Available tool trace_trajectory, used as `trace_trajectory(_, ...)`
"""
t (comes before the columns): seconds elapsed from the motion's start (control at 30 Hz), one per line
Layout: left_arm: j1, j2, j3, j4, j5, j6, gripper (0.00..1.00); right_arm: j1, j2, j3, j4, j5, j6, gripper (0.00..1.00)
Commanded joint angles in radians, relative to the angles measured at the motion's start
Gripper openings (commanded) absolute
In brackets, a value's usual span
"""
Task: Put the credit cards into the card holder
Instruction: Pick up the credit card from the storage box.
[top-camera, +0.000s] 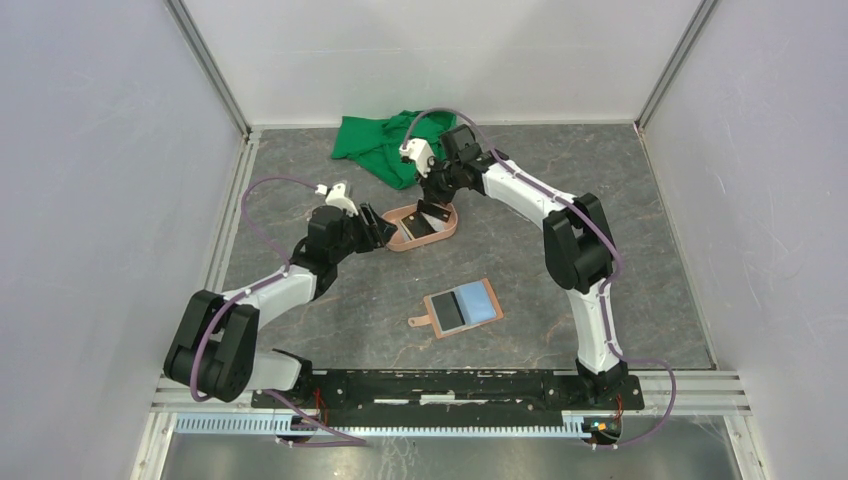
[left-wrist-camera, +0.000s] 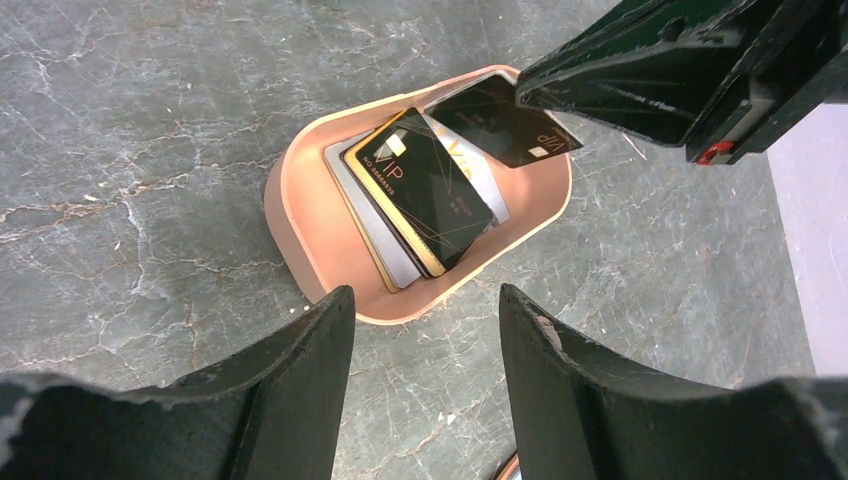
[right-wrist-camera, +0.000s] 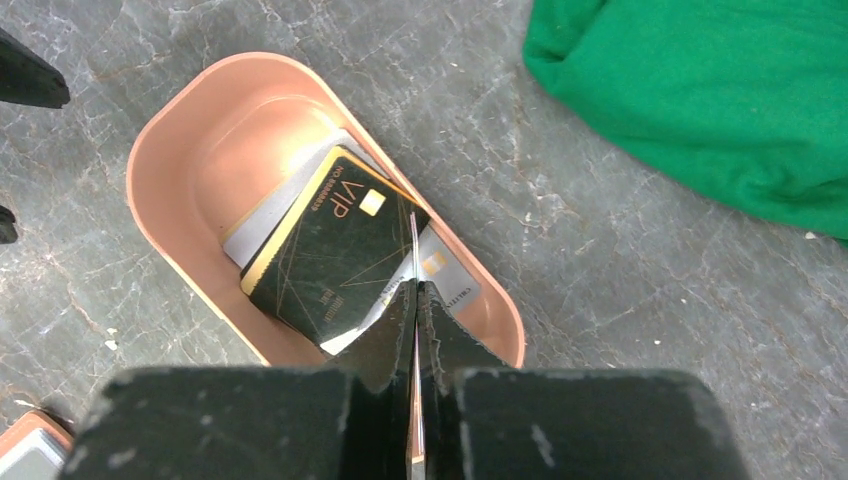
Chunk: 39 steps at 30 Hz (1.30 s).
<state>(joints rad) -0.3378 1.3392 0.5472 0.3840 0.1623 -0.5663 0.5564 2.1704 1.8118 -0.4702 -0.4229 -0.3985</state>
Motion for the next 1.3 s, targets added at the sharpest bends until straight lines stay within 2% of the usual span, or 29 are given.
trace_trajectory(0.0, 0.004, -0.028, -0.012, 0.071, 0.025, -0.039, 0.62, 0.017, 0.013, 0.011, -0.025, 0.015, -0.060, 0.08)
trace_trajectory(0.2, 0.004, -0.029, -0.025, 0.084, 0.028, -0.046, 0.62, 0.027, 0.011, -0.014, -0.050, 0.009, -0.085, 0.30)
trace_trajectory(0.4, 0.004, -0.028, -0.032, 0.090, 0.038, -0.049, 0.62, 0.027, -0.001, -0.021, -0.056, 0.014, -0.096, 0.39)
trace_trajectory(0.6, 0.005, -0.027, -0.035, 0.097, 0.044, -0.050, 0.62, 0.028, -0.001, -0.031, -0.072, -0.012, -0.123, 0.60)
trace_trajectory(0.93, 0.004, -0.031, -0.045, 0.121, 0.061, -0.063, 0.62, 0.027, 0.101, 0.018, -0.038, -0.013, 0.003, 0.74)
trace_trajectory(1.13, 0.003, -0.035, -0.050, 0.131, 0.064, -0.064, 0.62, 0.028, 0.131, 0.032, -0.022, 0.026, 0.035, 0.77)
trace_trajectory(1.27, 0.004, -0.036, -0.053, 0.133, 0.069, -0.064, 0.62, 0.023, 0.128, 0.030, -0.019, 0.014, 0.044, 0.71)
